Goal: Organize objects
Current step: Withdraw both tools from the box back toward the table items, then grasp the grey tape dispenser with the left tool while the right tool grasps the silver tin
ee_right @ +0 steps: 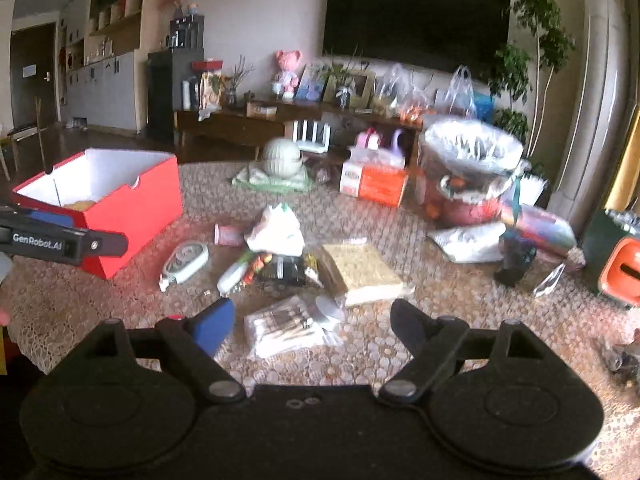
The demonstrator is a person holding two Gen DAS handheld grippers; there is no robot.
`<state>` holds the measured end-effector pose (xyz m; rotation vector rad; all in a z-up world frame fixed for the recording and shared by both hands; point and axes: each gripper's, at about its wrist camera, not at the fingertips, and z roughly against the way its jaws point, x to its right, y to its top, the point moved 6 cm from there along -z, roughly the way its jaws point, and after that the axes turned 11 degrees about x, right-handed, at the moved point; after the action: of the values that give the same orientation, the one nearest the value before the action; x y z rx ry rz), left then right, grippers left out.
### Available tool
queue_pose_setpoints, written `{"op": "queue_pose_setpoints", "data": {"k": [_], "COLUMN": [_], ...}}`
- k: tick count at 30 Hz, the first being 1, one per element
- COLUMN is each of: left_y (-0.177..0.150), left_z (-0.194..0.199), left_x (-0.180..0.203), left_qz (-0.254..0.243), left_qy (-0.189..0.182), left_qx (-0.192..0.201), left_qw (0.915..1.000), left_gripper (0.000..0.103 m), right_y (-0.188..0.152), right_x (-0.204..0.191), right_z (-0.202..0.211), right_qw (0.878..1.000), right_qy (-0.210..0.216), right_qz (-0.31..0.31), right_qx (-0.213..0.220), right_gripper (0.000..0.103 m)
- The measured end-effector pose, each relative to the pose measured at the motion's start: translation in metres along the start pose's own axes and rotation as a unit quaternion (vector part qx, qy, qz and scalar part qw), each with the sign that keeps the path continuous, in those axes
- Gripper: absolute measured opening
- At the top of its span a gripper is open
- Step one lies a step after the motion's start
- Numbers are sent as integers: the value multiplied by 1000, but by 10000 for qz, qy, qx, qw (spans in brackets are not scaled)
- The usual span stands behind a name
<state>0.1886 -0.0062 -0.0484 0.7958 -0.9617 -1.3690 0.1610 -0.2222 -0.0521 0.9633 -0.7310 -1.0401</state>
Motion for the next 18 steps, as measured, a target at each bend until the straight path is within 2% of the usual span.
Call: {"op": "queue_pose_setpoints", "data": {"k": [3,8,18], "left_y": [-5,-14,-26], "left_z": [-12,-38,-88], "left_x": [5,8,22], "left_qz": [-40,-30,-549], "left_qy": [70,71,310], "left_qx": [14,-291,-339], "left_qw": [10000,9995,9974], "left_gripper": [103,103,103], "right_y": [-5,-13,-26], "right_x": [8,20,30], "right_z": [-9,-30,-71], "right_qw": [9999,9992,9976], "right_qy": [-40,-56,57], "right_qz": [-123,-335,-529], "right_qx": [-96,-215,-454], "right_gripper": [85,85,83]}}
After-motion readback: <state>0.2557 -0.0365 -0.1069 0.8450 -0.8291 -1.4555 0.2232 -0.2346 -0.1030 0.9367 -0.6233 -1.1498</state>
